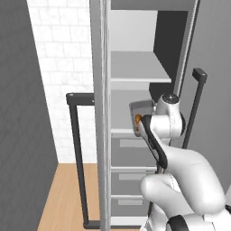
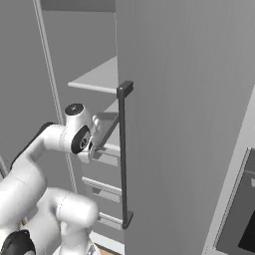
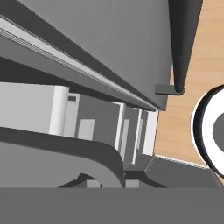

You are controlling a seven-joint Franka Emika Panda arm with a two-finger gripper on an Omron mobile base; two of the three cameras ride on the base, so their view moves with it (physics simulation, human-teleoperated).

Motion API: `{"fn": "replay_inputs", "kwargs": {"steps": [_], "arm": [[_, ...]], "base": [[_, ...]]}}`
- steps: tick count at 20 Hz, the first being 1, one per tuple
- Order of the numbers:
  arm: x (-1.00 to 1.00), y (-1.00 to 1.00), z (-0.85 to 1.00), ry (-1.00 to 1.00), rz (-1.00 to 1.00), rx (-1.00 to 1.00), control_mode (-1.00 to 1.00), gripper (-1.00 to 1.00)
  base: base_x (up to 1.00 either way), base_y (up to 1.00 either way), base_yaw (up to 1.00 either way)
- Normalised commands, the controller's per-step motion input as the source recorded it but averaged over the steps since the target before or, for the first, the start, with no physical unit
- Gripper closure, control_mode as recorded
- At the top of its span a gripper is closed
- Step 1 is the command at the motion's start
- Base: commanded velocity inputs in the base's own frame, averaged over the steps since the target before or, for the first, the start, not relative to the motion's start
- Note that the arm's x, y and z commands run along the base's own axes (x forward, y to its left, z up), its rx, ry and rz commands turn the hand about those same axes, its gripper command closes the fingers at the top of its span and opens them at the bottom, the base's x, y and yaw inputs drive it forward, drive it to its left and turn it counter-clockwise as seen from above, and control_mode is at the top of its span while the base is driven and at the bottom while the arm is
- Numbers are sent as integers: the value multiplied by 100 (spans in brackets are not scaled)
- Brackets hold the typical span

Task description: Take the meat container that has the chicken drumstick and place it on the second highest rack of the freezer. Then take the vegetable container that has the cucumber and corn and place it on the highest rack of the freezer.

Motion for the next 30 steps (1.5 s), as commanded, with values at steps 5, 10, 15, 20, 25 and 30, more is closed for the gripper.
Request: {"fn": "replay_inputs", "kwargs": {"steps": [5,10,15,20,25,30], "arm": [[71,0,-15,-1,0,0,-100,100],[71,-2,-11,0,0,0,-100,100],[62,-2,-33,0,0,0,-100,100],[46,-7,-40,0,0,0,-100,100],[54,-8,-10,-2,0,0,-100,100],[48,-7,-5,-1,-1,0,-100,100]], "base": [[0,0,0],[0,0,0],[0,0,0],[0,0,0],[0,0,0],[0,0,0]]}}
